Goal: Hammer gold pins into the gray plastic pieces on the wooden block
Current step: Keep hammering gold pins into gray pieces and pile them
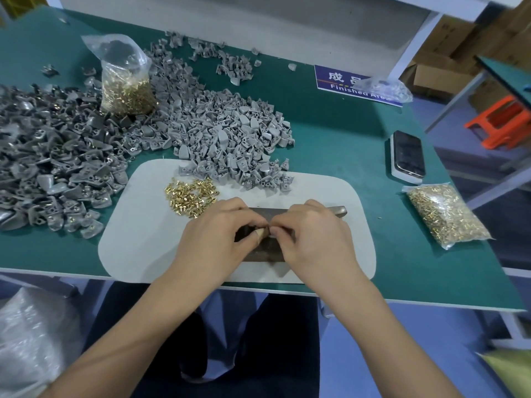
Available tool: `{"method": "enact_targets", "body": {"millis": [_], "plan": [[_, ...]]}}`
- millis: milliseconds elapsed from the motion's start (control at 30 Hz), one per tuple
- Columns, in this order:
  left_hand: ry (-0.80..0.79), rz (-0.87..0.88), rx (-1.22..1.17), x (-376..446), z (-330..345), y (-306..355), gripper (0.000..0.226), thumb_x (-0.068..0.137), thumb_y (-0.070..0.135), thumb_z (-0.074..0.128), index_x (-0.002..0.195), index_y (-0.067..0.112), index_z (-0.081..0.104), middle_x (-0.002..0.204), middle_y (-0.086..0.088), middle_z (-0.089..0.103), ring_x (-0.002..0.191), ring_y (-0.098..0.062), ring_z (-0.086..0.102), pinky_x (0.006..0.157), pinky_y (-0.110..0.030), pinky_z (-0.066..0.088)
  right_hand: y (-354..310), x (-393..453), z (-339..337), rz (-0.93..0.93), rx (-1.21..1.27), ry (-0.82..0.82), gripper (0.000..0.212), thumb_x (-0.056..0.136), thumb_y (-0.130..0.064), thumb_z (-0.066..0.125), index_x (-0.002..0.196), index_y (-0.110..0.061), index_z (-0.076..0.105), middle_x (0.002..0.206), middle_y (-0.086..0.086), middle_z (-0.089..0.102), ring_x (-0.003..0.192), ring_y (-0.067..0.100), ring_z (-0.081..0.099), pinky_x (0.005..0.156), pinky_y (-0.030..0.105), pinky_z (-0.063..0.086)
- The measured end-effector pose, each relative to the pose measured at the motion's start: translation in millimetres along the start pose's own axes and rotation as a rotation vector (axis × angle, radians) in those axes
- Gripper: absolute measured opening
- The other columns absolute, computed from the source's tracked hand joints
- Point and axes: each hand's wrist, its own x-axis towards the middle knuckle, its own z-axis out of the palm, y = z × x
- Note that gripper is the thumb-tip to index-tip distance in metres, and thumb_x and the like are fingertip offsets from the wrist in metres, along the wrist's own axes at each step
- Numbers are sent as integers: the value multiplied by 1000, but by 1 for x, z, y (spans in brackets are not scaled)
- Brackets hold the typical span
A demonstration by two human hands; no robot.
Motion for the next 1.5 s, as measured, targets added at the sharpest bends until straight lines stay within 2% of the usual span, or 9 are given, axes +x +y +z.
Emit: {"method": "enact_targets", "body": {"millis": [333, 667, 900, 1000, 1133, 1200, 1267, 1400, 1500], "plan": [[22, 8, 32, -2, -1, 4, 6, 87, 41, 72, 92, 42, 73, 86, 18, 55, 81, -1, 45, 61, -29, 43, 12, -6, 18, 78, 234, 105, 10, 90, -31, 68, 86, -36, 76, 68, -14, 57, 78, 15, 52, 65, 35, 45], [33, 30, 42, -4, 1, 4, 9, 88, 40, 71, 98, 42, 72, 87, 19, 56, 84, -2, 47, 63, -28, 41, 14, -6, 18, 102, 159, 93, 10, 92, -41, 62, 93, -43, 72, 70, -19, 52, 83, 10, 47, 57, 28, 28], [59, 50, 41, -6, 3, 5, 8, 90, 43, 68, 96, 40, 71, 90, 19, 56, 89, -7, 51, 63, -31, 45, 12, -10, 21, 99, 175, 126, 7, 92, -39, 64, 91, -39, 71, 70, -16, 51, 79, 10, 52, 64, 30, 37], [60, 41, 58, -5, 4, 5, 7, 89, 42, 69, 95, 40, 71, 91, 18, 57, 90, -7, 52, 62, -29, 43, 13, -17, 25, 93, 305, 222, 9, 94, -29, 68, 97, -34, 75, 82, -16, 63, 77, 9, 56, 72, 33, 47], [31, 19, -10, -1, 4, -1, 5, 89, 46, 71, 93, 44, 72, 91, 20, 57, 88, -1, 49, 60, -18, 33, 36, -37, 30, 407, 298, 426, 10, 97, -42, 61, 107, -43, 59, 98, -16, 60, 78, 6, 56, 66, 32, 43], [27, 14, -49, -1, 4, -4, 5, 88, 46, 72, 93, 46, 72, 91, 21, 57, 88, 0, 49, 60, -16, 31, 54, -47, 33, 612, 141, 321, 24, 93, -60, 57, 108, -42, 51, 98, -14, 56, 86, 16, 59, 67, 35, 38], [38, 19, -58, -1, 5, -6, 6, 87, 45, 74, 92, 46, 72, 91, 21, 57, 87, 0, 49, 59, -17, 30, 66, -54, 36, 669, 56, 150, 40, 90, -65, 59, 113, -34, 53, 104, -8, 56, 95, 23, 58, 69, 38, 40], [48, 12, -61, -2, 7, -8, 6, 86, 45, 76, 92, 46, 73, 89, 21, 57, 85, 0, 49, 58, -16, 29, 76, -52, 35, 642, 48, 71, 31, 102, -44, 54, 120, -20, 58, 114, 4, 57, 100, 31, 58, 72, 39, 40], [50, 10, -66, -3, 7, -7, 6, 86, 45, 75, 92, 45, 74, 88, 21, 56, 85, 1, 47, 58, -16, 29, 81, -50, 26, 603, 69, 112, 29, 106, -40, 43, 113, -16, 59, 108, 5, 54, 85, 31, 54, 67, 39, 37]]}}
